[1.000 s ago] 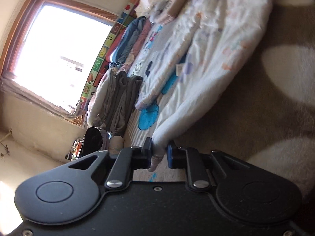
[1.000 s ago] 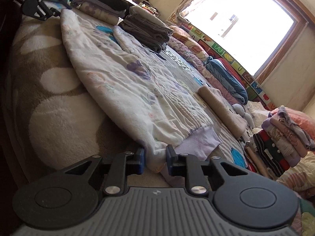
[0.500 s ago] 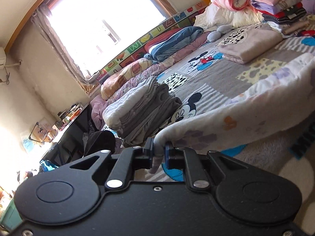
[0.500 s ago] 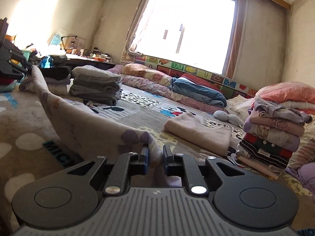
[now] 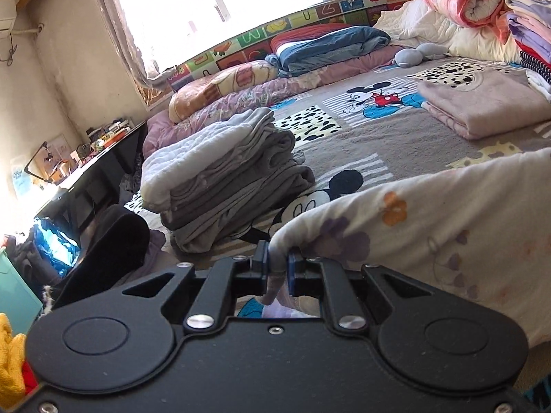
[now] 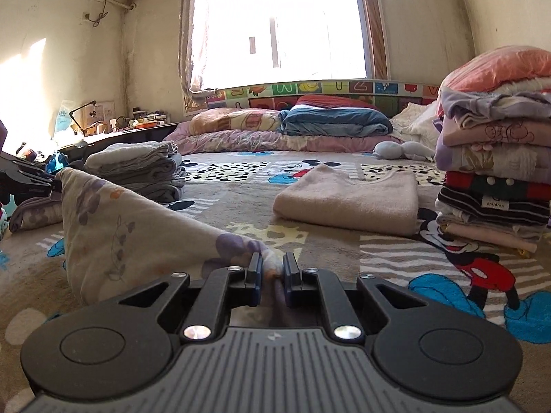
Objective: Fold clothes
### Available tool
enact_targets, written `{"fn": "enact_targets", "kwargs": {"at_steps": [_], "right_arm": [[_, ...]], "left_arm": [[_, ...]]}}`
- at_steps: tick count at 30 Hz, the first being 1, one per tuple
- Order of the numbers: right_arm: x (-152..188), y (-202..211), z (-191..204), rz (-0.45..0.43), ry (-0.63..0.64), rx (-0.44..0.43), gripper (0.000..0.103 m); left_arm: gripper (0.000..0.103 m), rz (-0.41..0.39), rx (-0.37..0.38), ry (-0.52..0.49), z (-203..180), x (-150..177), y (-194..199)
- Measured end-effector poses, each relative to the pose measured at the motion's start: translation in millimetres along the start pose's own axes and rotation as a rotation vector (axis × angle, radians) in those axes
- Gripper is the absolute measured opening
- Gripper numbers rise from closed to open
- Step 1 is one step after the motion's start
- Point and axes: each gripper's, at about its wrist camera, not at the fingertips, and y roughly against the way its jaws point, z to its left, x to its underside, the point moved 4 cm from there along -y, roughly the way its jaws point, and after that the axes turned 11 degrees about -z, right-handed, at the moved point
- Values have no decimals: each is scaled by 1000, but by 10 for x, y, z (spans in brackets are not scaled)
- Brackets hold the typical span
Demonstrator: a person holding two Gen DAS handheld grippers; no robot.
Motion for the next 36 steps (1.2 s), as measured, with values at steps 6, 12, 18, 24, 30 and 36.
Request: {"fn": "enact_targets", "kwargs": {"at_steps": [6,12,18,24,30,36], "right_arm": [[79,-303,-163,65,-54,3,14],[208,-584,-258,149,-92,29,14],[285,-667,-355,161,-115,93,31],[114,-427,-360,72,-77,153,35],[192,-457,-110,104,-8,82,35],[253,-487,77,127,37,29,35]], "left_arm": [[9,58,48,30,-30,153,-248],[34,72,73,199,181,229,-359],[39,46,103,578,604,399,-304],[39,120,249,1055,711,686,-347],[39,200,282,1191,565,788,-410],[35,233,216,1230,584,916,-451]]}}
